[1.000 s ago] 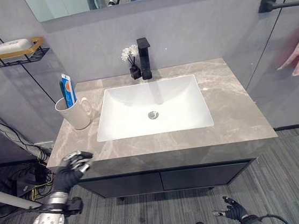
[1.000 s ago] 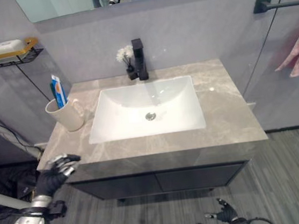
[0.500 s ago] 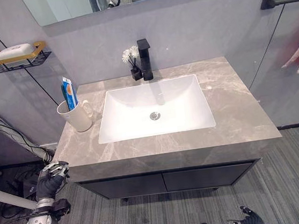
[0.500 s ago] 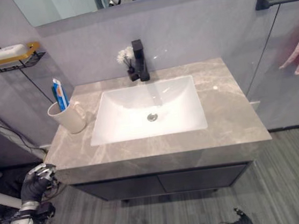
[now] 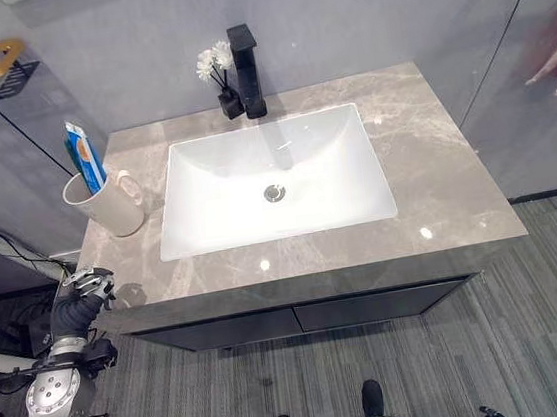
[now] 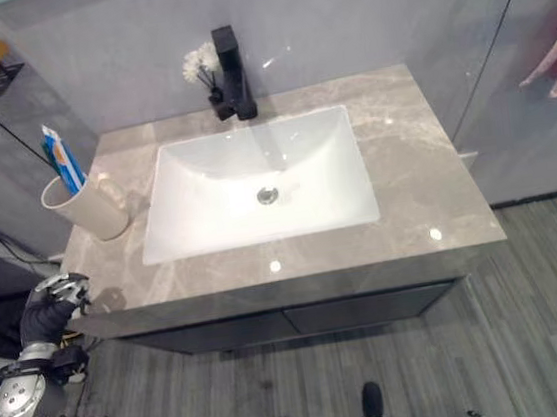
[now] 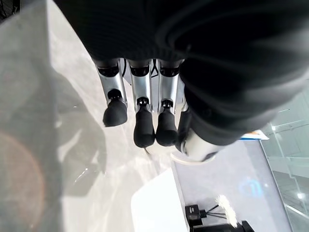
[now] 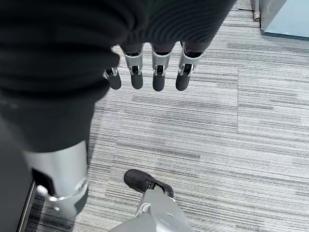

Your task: Put brush and paste in cup on sink, flatten towel.

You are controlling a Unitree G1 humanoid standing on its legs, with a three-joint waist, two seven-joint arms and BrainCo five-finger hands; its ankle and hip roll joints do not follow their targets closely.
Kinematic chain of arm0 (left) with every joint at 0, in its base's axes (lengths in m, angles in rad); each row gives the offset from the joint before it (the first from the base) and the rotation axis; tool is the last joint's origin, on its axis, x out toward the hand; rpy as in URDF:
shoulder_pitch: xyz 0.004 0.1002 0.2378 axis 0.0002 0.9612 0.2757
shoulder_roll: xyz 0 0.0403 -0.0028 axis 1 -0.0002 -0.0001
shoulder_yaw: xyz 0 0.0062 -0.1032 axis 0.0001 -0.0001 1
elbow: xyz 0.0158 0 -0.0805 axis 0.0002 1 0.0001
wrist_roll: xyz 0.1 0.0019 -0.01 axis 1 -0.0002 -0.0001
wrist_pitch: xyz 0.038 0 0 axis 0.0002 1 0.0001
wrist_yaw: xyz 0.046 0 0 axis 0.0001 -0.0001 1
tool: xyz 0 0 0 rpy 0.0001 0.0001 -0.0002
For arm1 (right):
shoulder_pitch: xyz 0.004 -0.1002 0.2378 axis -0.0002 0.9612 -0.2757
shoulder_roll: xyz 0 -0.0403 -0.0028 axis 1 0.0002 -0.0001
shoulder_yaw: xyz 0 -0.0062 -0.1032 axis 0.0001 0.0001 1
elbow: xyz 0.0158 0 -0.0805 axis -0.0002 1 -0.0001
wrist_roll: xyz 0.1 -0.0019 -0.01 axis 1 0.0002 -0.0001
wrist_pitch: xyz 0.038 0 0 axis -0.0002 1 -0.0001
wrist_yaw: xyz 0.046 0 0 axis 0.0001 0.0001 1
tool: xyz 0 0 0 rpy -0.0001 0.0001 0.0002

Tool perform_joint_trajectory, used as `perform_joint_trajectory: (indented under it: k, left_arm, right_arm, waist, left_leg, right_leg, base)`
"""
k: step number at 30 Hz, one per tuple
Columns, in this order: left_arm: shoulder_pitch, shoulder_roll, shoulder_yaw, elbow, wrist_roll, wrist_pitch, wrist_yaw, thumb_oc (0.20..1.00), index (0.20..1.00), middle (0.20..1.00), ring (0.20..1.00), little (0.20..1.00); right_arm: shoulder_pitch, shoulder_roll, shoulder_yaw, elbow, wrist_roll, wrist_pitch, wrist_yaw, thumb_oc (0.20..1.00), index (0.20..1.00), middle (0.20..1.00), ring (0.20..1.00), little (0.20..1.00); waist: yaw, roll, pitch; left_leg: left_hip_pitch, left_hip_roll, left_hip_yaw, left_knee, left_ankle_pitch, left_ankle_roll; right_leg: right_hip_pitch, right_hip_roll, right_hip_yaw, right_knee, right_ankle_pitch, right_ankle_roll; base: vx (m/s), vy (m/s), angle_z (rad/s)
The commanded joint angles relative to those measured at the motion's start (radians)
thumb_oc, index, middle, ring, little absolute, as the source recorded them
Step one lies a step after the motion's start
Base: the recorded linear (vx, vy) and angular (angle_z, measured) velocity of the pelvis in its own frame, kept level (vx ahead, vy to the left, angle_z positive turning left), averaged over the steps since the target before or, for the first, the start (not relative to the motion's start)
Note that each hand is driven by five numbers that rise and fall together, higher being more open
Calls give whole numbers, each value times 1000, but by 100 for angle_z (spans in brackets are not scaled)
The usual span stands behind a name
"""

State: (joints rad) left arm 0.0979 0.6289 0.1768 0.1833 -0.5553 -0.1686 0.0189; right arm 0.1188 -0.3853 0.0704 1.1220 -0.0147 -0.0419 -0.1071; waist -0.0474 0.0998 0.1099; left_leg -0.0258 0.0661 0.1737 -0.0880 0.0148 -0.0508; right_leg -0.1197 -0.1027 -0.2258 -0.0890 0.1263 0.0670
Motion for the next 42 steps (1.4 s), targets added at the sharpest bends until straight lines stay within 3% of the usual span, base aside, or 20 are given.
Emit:
perform_joint_trajectory:
  k: [1, 26, 42]
  left_arm:
    - [-47, 78, 48, 18, -39, -53, 19, 200, 200, 200, 200, 200]
    - [-218, 184, 5, 144, -23, -52, 91, 200, 200, 200, 200, 200]
    - [-438, 251, -92, 270, -18, -49, 147, 200, 200, 200, 200, 200]
  right_arm:
    - [-59, 11, 47, 23, 3, -1, -8, 1000, 1000, 1000, 1000, 1000]
    - [-113, 23, 89, -46, 59, -1, -24, 1000, 1000, 1000, 1000, 1000]
    - [-131, 30, 117, -73, 88, -7, -38, 1000, 1000, 1000, 1000, 1000]
  waist:
    - [-27, -52, 13]
    - [-43, -77, 78]
    - [-65, -105, 113]
  left_leg:
    - [-59, 5, 0, 1, 63, -15]
    - [-133, -5, 4, 1, 62, -8]
    - [-185, -6, 7, 1, 72, -9]
  right_leg:
    - [46, -52, 28, 2, 25, 70]
    - [-39, -58, 51, 2, 44, 80]
    - [-95, -55, 65, 2, 62, 86]
  base:
    - [5, 14, -7]
    - [23, 9, -2]
    - [2, -1, 0]
